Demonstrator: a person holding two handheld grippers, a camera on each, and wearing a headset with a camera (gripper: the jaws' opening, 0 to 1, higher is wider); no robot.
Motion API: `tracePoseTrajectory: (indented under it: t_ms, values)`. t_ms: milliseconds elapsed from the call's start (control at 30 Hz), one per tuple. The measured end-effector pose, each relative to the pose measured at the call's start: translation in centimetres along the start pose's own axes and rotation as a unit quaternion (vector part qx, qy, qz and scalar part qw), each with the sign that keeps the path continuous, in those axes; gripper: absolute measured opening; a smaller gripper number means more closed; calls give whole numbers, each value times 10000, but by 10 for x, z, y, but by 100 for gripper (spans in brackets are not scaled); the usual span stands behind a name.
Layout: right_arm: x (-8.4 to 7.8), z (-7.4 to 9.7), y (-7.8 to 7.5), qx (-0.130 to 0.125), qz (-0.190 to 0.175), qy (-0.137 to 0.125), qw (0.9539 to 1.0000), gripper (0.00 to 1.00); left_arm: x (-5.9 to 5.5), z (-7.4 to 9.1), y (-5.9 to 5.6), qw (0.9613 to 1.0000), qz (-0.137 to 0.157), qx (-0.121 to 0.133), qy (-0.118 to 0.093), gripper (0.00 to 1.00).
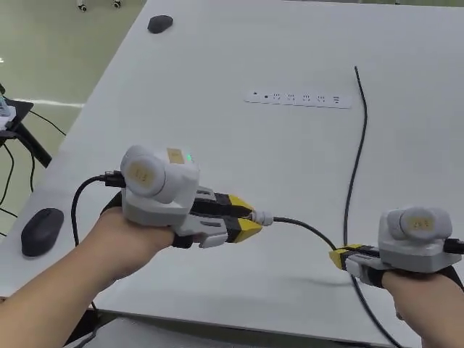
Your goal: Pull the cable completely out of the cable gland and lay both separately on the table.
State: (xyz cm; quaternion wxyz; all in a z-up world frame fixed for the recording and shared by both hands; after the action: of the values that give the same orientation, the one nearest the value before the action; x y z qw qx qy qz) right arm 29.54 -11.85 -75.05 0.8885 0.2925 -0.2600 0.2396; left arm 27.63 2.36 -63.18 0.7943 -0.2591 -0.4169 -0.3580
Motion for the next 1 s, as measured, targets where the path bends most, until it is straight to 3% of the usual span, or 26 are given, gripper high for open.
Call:
tracePoseTrajectory:
  t_ms: [300, 433, 767, 900, 1000]
  values:
    - [5, 6, 0, 24, 45, -144, 9999, 3, 2, 1, 1, 10000, 31, -4, -40, 15]
    - [6, 8, 0, -66, 457, -76, 9989, 4, 2, 2, 2, 10000, 23, 6, -44, 15]
    - [19, 19, 11, -22, 697, -80, 9975, 14, 0, 2, 0, 10000, -3, -3, -18, 15]
    - [38, 26, 22, 48, 1293, -186, 9914, 20, 0, 1, 0, 10000, 18, -22, -20, 15]
    - [58, 32, 40, 138, 1959, -317, 9800, 26, 0, 1, 0, 10000, 12, -30, -10, 15]
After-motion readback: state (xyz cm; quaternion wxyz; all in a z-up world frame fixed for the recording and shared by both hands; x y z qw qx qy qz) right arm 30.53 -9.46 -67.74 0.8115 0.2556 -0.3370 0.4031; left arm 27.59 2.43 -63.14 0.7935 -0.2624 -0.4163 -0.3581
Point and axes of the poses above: the centre of the closed fingertips' face, and the gripper's own axes: z roughly backward along the fingers, y roughly to its left, x roughly out of its top, the point moved 1 cm from there along z, roughly backward along the fingers, and after that the axes turned 10 degrees about x, right-handed, at the moved point
